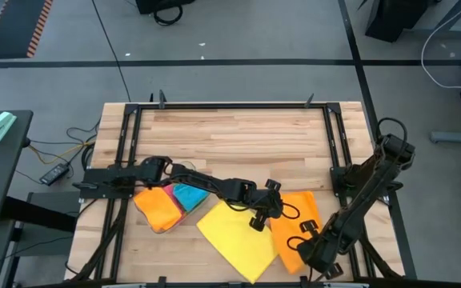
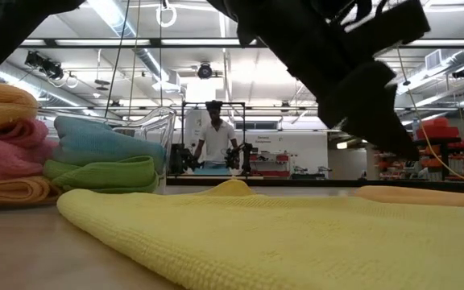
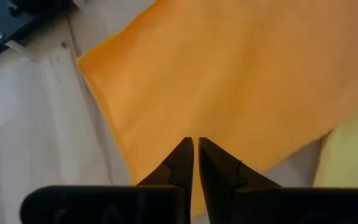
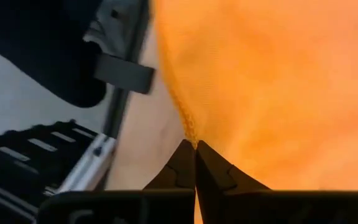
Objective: Fold microfiber towels
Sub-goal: Fold the orange microfiber cloth
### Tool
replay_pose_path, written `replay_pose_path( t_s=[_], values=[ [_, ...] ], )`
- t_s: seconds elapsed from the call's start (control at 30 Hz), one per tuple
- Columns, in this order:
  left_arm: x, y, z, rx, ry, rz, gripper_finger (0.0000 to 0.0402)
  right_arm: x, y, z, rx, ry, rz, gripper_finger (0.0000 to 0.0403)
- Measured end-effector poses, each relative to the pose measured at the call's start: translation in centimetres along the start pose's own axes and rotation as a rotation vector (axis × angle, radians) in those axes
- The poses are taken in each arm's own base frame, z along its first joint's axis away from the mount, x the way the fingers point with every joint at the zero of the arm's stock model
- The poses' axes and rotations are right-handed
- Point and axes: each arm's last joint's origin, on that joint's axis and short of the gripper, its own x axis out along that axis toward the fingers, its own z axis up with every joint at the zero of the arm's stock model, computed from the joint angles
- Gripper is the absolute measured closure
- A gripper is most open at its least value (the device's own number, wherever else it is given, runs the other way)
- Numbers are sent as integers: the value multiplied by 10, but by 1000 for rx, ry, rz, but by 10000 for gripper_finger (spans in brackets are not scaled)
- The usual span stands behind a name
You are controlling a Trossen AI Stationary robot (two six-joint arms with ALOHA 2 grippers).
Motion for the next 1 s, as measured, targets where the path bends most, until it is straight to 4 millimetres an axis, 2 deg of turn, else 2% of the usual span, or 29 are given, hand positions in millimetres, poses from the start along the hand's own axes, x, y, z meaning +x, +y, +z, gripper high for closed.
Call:
replay_pose_path(
  t_s=[0.3, 0.47, 0.73, 0.9, 1.0],
  values=[
    [18, -3, -18, -59, 73, -1, 382, -6, -26, 3, 34, 77, -83, 400],
    [25, -4, -25, -75, 101, 4, 395, -26, -40, 2, 55, 63, -98, 401],
    [28, -5, -26, -97, 102, 27, 388, -61, -58, -5, 61, -17, -182, 401],
    [29, -5, -26, -90, 98, 27, 394, -70, -68, -7, 47, -36, -261, 401],
    [35, -9, -35, -81, 37, 52, 393, -70, -72, -6, 31, -41, -290, 401]
  ],
)
